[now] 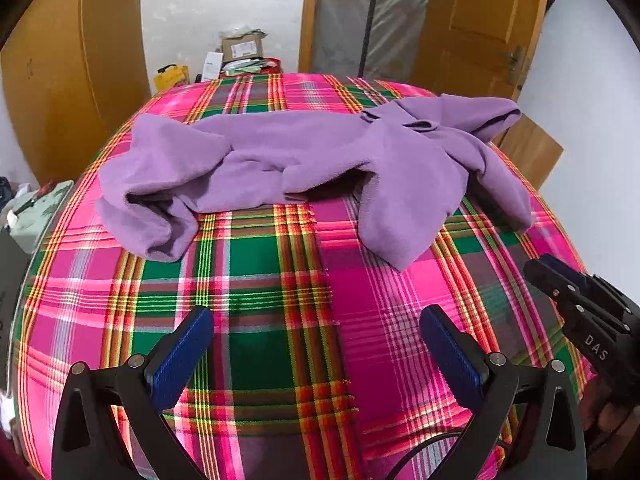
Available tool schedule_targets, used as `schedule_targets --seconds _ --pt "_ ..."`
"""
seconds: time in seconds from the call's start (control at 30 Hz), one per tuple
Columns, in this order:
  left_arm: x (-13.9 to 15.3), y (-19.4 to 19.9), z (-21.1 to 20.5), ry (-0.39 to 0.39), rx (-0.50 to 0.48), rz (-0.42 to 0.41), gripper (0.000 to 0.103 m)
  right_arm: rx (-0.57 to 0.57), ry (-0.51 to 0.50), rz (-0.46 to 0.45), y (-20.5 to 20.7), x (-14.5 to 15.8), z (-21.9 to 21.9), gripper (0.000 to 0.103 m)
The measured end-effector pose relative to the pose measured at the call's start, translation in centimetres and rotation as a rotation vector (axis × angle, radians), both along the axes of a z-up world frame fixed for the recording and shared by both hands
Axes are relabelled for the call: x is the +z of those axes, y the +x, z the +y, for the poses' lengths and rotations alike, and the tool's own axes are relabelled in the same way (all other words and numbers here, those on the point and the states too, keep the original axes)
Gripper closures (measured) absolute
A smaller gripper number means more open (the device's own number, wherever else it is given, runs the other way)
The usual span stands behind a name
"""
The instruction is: Fold clothes
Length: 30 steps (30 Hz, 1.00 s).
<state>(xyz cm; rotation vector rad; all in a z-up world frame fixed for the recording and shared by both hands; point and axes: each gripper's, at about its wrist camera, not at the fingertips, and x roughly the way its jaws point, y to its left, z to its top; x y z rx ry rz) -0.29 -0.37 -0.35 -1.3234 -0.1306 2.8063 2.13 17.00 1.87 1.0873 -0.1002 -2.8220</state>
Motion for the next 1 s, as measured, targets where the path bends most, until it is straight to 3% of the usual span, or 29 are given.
schedule_targets --seconds 1.0 --pt "-1.4 -2.7 -0.5 0.019 -0.011 -0.019 0.0 0.052 0.019 -0.054 -3.1 -0.5 -1.1 0.074"
